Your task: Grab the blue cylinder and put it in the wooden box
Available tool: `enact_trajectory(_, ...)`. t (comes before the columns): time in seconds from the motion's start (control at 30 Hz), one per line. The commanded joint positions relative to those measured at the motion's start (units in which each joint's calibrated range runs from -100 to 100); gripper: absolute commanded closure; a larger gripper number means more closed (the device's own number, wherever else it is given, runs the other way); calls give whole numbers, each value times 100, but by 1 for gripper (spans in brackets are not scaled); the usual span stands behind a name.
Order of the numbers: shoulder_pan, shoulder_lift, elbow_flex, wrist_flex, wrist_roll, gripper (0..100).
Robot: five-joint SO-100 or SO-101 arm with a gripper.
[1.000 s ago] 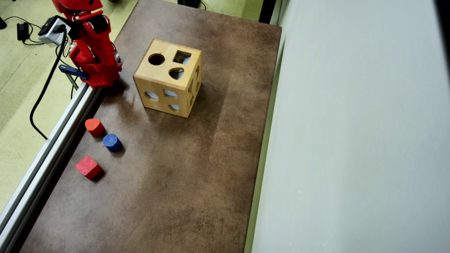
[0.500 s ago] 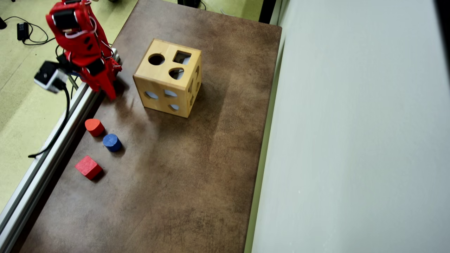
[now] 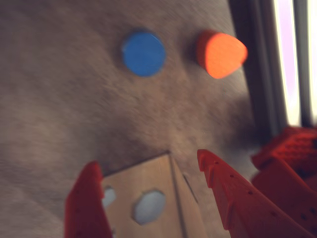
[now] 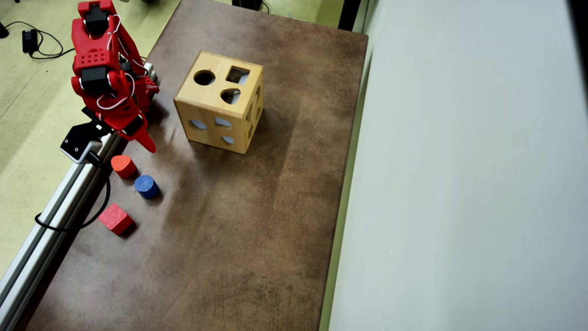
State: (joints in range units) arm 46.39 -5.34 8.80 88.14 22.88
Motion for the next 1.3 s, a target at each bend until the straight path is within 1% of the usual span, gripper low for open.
enact_trajectory(0.0, 123, -22, -236, -679, 20, 63)
enact_trajectory(0.07, 279, 20, -227, -896, 24, 63)
enact_trajectory(0.17, 398, 309, -227, -953, 29, 63)
enact_trajectory(0.7, 398, 1668, -227, -977, 29, 63)
enact_trajectory(0.9, 406, 1922, -236, -985, 24, 63)
enact_trajectory(1.1, 406, 2075, -227, -1307, 20, 63)
enact_trajectory(1.27, 458, 2016, -174, -1226, 24, 63)
